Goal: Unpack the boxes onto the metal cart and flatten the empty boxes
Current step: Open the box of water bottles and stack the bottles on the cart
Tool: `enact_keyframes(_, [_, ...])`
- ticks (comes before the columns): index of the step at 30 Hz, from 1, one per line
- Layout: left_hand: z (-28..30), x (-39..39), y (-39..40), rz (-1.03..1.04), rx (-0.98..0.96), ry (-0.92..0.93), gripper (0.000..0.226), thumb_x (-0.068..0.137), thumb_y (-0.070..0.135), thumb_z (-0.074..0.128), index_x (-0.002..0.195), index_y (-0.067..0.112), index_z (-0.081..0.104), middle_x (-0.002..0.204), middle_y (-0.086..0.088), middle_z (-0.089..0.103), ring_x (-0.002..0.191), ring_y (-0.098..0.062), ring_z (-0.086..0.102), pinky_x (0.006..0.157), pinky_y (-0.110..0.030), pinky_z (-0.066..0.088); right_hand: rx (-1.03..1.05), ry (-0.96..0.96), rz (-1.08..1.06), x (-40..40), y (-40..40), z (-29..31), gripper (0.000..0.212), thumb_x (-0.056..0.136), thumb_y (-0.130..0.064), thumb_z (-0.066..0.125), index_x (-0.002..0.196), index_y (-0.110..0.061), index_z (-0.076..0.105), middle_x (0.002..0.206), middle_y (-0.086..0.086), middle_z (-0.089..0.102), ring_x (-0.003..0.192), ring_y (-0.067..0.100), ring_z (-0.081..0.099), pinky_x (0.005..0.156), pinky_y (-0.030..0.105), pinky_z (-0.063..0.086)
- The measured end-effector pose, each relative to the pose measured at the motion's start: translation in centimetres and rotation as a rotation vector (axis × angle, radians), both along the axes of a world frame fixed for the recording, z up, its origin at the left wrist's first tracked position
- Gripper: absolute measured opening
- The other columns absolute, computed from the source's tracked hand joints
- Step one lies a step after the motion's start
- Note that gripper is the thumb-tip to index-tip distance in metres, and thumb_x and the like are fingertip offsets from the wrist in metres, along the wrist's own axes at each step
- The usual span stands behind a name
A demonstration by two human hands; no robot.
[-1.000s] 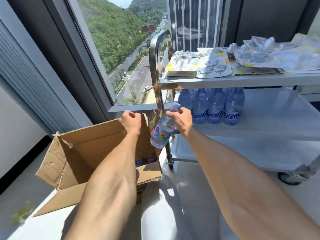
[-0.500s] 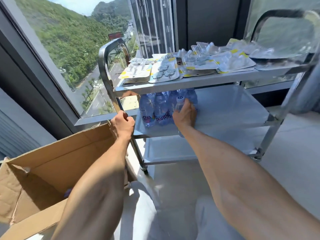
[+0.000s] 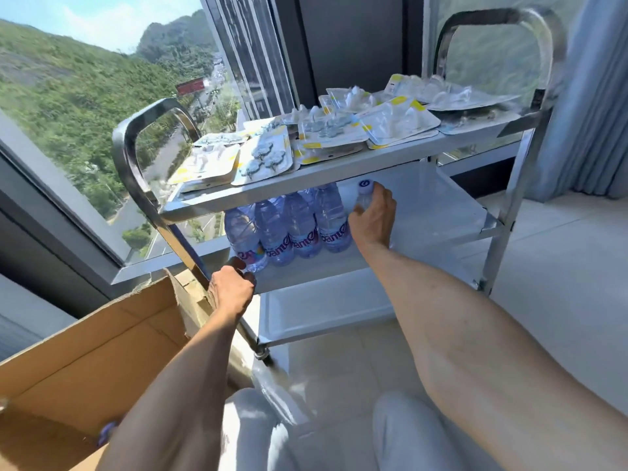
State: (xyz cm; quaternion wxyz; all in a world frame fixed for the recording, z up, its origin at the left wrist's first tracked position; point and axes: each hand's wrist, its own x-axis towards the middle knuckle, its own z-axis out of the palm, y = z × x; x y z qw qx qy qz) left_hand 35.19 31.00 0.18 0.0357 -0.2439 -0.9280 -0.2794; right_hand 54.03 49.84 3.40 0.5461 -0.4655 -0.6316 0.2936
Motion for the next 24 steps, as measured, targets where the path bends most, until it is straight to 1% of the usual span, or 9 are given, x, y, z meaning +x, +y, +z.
enact_keyframes(2, [-0.5, 0.0, 0.4, -0.003, -0.005, -0.012, 0.027, 0.078, 0.028, 0.065, 0.09, 0.004, 0.071, 0.085, -0.027, 0.069, 0.078, -0.044, 0.067, 0.066, -0.033, 0.049, 0.032, 0.029, 0.051, -0.1, 0.6, -0.3, 0.045, 0.072, 0.004, 0.061, 0.117, 0.0, 0.057, 0.113, 0.016, 0.057, 0.107, 0.035, 0.05, 0.091, 0.038, 0.039])
enact_keyframes(4, [-1.0, 0.2, 0.6, -0.035, -0.003, -0.028, 0.022, 0.079, 0.029, 0.062, 0.094, 0.015, 0.069, 0.085, -0.02, 0.07, 0.076, -0.039, 0.066, 0.067, -0.031, 0.051, 0.008, 0.05, 0.06, -0.5, 1.0, -0.8, 0.048, 0.072, -0.002, 0.063, 0.119, -0.005, 0.057, 0.111, 0.016, 0.058, 0.106, 0.036, 0.051, 0.088, 0.036, 0.039])
enact_keyframes(6, [-1.3, 0.4, 0.8, -0.088, 0.027, -0.028, 0.018, 0.078, 0.024, 0.061, 0.096, 0.023, 0.066, 0.087, -0.012, 0.072, 0.076, -0.034, 0.067, 0.069, -0.035, 0.056, -0.128, 0.023, -0.008, -0.7, 1.4, -1.1, 0.058, 0.074, -0.02, 0.069, 0.13, -0.016, 0.052, 0.114, 0.013, 0.056, 0.107, 0.035, 0.051, 0.087, 0.038, 0.043])
enact_keyframes(9, [-1.4, 1.3, 1.9, -0.155, 0.042, 0.014, 0.03, 0.072, 0.024, 0.059, 0.1, 0.017, 0.069, 0.096, -0.011, 0.073, 0.084, -0.033, 0.066, 0.074, -0.039, 0.056, -0.303, -0.073, -0.067, -0.5, 2.0, -2.3, 0.079, 0.075, -0.04, 0.076, 0.142, -0.029, 0.037, 0.127, 0.013, 0.046, 0.113, 0.032, 0.045, 0.088, 0.043, 0.047])
enact_keyframes(11, [-1.5, 1.9, 2.9, -0.153, 0.05, -0.004, 0.037, 0.07, 0.025, 0.057, 0.104, 0.016, 0.07, 0.102, -0.01, 0.072, 0.09, -0.032, 0.065, 0.078, -0.037, 0.055, -0.422, -0.111, -0.076, -0.4, 2.4, -3.4, 0.075, 0.077, -0.037, 0.075, 0.142, -0.028, 0.037, 0.132, 0.015, 0.038, 0.117, 0.034, 0.041, 0.085, 0.043, 0.046])
enact_keyframes(13, [-1.7, 2.3, 3.9, -0.118, 0.03, -0.021, 0.035, 0.074, 0.021, 0.061, 0.108, 0.018, 0.071, 0.109, -0.008, 0.071, 0.096, -0.03, 0.064, 0.079, -0.031, 0.049, -0.505, -0.134, -0.096, -0.4, 2.6, -4.6, 0.063, 0.08, -0.033, 0.07, 0.136, -0.023, 0.043, 0.129, 0.016, 0.039, 0.116, 0.036, 0.04, 0.081, 0.042, 0.046])
enact_keyframes(17, [-2.5, 2.9, 5.4, -0.169, 0.021, 0.023, 0.03, 0.078, 0.017, 0.061, 0.107, 0.019, 0.069, 0.102, -0.007, 0.073, 0.093, -0.03, 0.065, 0.074, -0.03, 0.046, -0.35, -0.17, -0.065, -0.5, 3.7, -6.6, 0.054, 0.084, -0.025, 0.065, 0.133, -0.015, 0.046, 0.124, 0.017, 0.046, 0.113, 0.034, 0.043, 0.083, 0.04, 0.042])
enact_keyframes(20, [-3.4, 3.1, 6.0, -0.189, -0.024, 0.056, 0.032, 0.078, 0.017, 0.061, 0.109, 0.02, 0.067, 0.105, -0.004, 0.073, 0.095, -0.03, 0.065, 0.079, -0.036, 0.051, -0.251, -0.073, 0.003, -0.2, 5.5, -7.6, 0.05, 0.085, -0.013, 0.058, 0.134, -0.009, 0.048, 0.124, 0.018, 0.052, 0.113, 0.035, 0.047, 0.089, 0.039, 0.038])
enact_keyframes(24, [-5.2, 2.8, 6.4, -0.207, -0.026, 0.095, 0.03, 0.079, 0.016, 0.061, 0.109, 0.019, 0.065, 0.105, -0.005, 0.073, 0.093, -0.031, 0.066, 0.078, -0.036, 0.05, -0.238, -0.023, 0.034, 0.2, 7.6, -8.3, 0.042, 0.093, -0.015, 0.052, 0.134, -0.006, 0.046, 0.126, 0.021, 0.052, 0.114, 0.038, 0.05, 0.093, 0.041, 0.038])
